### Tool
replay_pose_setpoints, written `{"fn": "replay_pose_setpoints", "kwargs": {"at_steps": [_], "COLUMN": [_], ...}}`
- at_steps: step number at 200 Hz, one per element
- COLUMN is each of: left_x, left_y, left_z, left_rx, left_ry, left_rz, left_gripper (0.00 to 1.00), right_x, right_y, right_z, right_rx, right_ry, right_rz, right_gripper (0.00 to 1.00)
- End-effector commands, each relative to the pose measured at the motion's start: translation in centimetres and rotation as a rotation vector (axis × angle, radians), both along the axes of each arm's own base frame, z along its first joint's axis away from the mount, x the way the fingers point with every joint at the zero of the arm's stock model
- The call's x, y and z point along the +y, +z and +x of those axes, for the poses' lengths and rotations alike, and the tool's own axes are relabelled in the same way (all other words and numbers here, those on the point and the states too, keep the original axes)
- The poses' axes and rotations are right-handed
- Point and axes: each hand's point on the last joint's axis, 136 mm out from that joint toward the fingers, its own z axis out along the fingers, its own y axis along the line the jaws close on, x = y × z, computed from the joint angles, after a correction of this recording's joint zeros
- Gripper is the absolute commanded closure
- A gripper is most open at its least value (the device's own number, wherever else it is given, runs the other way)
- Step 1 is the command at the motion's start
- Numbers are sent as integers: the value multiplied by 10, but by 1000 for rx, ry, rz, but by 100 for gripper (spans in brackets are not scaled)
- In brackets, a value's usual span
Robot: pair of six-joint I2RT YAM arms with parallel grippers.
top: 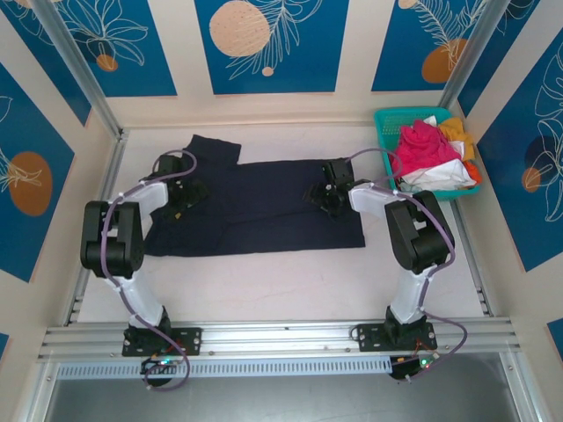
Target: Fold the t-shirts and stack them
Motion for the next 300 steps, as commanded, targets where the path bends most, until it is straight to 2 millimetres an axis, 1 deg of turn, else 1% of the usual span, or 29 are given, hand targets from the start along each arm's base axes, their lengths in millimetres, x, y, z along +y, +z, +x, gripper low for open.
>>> {"fn": "replay_pose_setpoints", "kwargs": {"at_steps": [1,17,38,57,71,85,92,102,112,122,138,150,160,179,187,190,205,212,229,246,258,286,300], "left_x": [-4,-5,-7,-12,-14,-16,-17,-17,-16,-14,-4,2,8,18,21,21,21,21,23,28,34,40,41], "left_y": [-15,-22,-30,-31,-30,-25,-22,-15,-3,10,31,44,51,54,52,54,47,44,32,23,20,19,18], "left_z": [-15,-33,-58,-80,-95,-105,-107,-104,-96,-83,-61,-40,-22,7,17,22,41,47,61,72,80,96,103], "left_rx": [44,70,110,137,150,148,145,127,98,64,32,16,4,19,33,29,55,66,89,111,117,113,117], "left_ry": [-4,1,5,7,18,22,25,27,27,36,83,110,137,199,216,221,248,258,279,290,292,281,270], "left_rz": [-15,-29,-51,-80,-93,-104,-107,-106,-100,-86,-40,-5,29,69,81,83,81,77,88,109,134,165,171], "left_gripper": [0,0,0,0,0,0,0,0,0,0,0,1,6,21,29,32,44,48,54,57,59,59,56], "right_x": [-8,-17,-29,-40,-45,-46,-45,-42,-39,-33,-24,-17,-12,-1,2,3,6,6,4,1,0,-1,-1], "right_y": [-8,-14,-20,-24,-26,-26,-24,-16,-5,9,33,48,58,69,70,70,68,66,61,55,53,48,47], "right_z": [-12,-28,-55,-82,-98,-108,-108,-105,-97,-87,-70,-59,-51,-40,-39,-38,-37,-37,-40,-45,-47,-51,-52], "right_rx": [41,68,106,143,165,174,167,142,105,55,-21,-67,-94,-124,-126,-127,-123,-118,-110,-97,-92,-81,-80], "right_ry": [-19,-32,-48,-67,-74,-77,-68,-55,-45,-23,12,40,59,85,95,95,99,97,89,83,81,77,78], "right_rz": [14,0,-17,-29,-15,-3,7,22,34,51,66,69,73,87,92,94,99,100,95,91,91,89,91], "right_gripper": [35,35,35,35,35,35,35,35,35,35,35,35,35,35,35,35,35,35,35,35,35,35,35]}}
